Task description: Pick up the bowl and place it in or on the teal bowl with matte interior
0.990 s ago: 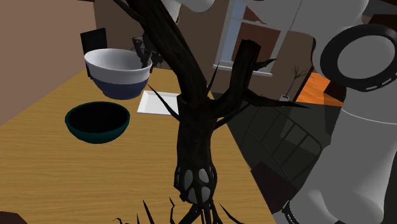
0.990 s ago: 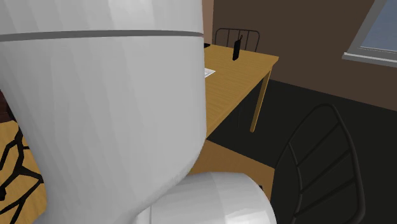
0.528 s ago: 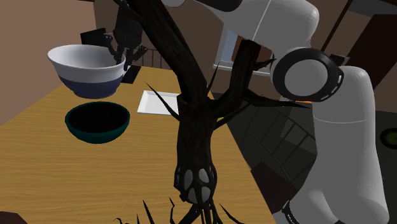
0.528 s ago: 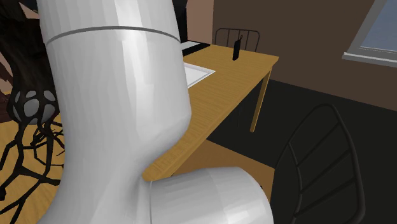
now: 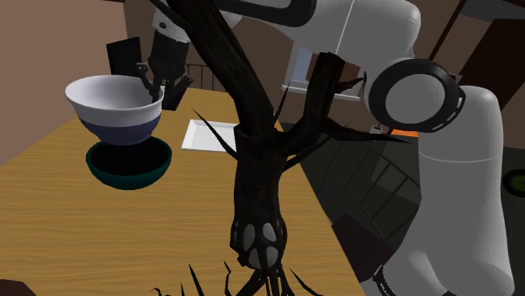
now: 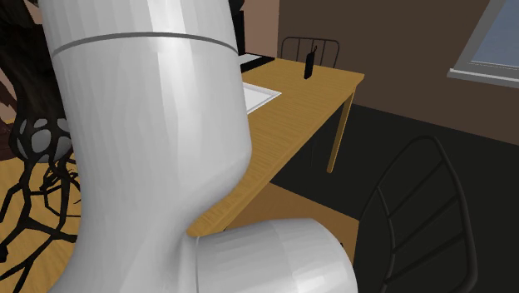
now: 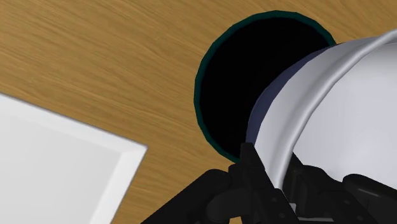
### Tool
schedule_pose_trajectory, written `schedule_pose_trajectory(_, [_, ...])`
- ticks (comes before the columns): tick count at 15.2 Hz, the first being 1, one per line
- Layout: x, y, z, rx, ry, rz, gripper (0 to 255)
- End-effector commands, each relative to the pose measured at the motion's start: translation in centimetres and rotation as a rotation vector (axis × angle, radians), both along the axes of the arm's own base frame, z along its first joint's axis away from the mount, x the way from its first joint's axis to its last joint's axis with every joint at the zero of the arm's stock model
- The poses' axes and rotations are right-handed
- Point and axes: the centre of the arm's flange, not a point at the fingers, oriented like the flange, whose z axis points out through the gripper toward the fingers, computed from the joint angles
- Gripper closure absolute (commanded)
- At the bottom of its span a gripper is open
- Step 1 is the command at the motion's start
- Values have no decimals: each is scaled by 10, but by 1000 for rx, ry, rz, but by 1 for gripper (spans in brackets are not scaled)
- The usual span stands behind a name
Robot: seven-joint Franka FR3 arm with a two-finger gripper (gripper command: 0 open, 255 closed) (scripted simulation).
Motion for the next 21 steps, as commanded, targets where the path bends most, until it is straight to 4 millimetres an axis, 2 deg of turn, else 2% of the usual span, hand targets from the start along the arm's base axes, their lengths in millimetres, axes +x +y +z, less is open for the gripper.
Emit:
schedule_pose_trajectory(1, [-1,-1,-10,1,-2,0,255])
schedule_pose_trajectory(9, [-1,-1,-52,1,-2,0,255])
schedule_pose_trajectory(17, [-1,-1,-53,1,-2,0,255])
schedule_pose_trajectory(18, [-1,-1,-53,1,-2,0,0])
schedule_pose_trajectory(21, [-1,-1,-53,1,-2,0,0])
